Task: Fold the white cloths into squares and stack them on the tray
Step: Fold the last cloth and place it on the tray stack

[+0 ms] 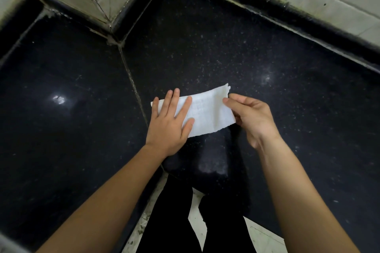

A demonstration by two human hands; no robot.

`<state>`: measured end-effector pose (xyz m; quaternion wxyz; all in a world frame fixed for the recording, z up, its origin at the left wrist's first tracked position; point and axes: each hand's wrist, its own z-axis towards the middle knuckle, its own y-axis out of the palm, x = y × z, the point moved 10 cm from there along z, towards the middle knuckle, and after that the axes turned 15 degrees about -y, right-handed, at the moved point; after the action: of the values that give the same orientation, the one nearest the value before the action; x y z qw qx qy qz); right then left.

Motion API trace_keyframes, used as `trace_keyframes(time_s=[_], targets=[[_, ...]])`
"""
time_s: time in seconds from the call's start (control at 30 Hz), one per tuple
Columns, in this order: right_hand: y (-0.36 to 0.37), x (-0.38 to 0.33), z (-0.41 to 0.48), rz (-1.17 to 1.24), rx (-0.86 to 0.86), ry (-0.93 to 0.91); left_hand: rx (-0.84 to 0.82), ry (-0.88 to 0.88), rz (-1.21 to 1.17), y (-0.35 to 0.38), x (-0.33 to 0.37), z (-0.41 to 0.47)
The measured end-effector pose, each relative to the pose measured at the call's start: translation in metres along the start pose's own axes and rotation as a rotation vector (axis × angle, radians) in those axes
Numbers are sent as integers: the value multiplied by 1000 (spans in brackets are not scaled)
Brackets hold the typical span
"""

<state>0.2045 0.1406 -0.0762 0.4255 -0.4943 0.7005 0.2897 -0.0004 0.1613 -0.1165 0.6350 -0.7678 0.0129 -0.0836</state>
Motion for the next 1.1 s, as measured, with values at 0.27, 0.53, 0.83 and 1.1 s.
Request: trace_keyframes(time_s=[0.27, 0.53, 0.83, 1.1], targets=[[68, -9, -5, -164, -126, -180, 126, -269, -365, -42, -71, -13], [148, 23, -18, -515, -306, -299, 104, -375, -114, -14, -123, -26], [173, 29, -27, -678, -381, -403, 131, -368, -107, -16, -124, -27], [182, 31, -32, -647, -471, -409, 113, -366, -98, -13, -125, -26]])
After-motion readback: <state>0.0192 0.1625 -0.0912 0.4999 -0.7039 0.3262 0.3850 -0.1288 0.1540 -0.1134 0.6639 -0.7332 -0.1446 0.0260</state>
